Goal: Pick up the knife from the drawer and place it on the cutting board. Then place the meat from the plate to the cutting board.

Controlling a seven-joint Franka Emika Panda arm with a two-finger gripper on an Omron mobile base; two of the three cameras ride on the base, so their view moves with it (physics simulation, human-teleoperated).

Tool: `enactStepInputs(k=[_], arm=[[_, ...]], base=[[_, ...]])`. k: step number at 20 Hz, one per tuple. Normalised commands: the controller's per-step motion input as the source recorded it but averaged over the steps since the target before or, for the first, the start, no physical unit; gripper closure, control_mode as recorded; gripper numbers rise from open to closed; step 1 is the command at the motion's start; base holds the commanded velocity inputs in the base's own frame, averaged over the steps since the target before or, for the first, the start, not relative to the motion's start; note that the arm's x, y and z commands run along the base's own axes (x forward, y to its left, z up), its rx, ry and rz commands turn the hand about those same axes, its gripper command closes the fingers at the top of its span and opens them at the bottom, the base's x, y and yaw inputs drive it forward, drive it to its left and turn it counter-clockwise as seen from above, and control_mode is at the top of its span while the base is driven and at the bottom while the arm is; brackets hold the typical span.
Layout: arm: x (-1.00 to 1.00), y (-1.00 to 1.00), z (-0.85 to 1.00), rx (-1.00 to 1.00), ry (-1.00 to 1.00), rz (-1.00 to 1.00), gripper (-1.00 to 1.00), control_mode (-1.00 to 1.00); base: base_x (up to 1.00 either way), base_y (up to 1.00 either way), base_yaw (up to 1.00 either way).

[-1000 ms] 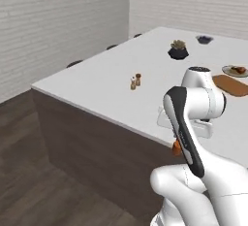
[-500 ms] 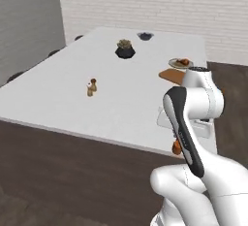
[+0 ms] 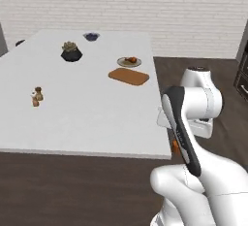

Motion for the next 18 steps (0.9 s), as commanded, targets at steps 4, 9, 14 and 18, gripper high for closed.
enactStepInputs(k=[4,9,14,18], arm=[[0.0,0.0,0.0,0.0,0.0,0.0,1.0,1.0],[0.0,0.0,0.0,0.0,0.0,0.0,1.0,1.0],[0.0,0.0,0.0,0.0,0.0,0.0,1.0,1.0],[0.0,0.0,0.0,0.0,0.0,0.0,1.0,1.0]], base=[[0.01,-1.0,-0.19],[0.76,-0.61,-0.04],[1.0,-0.38,0.0],[1.0,-0.62,0.0]])
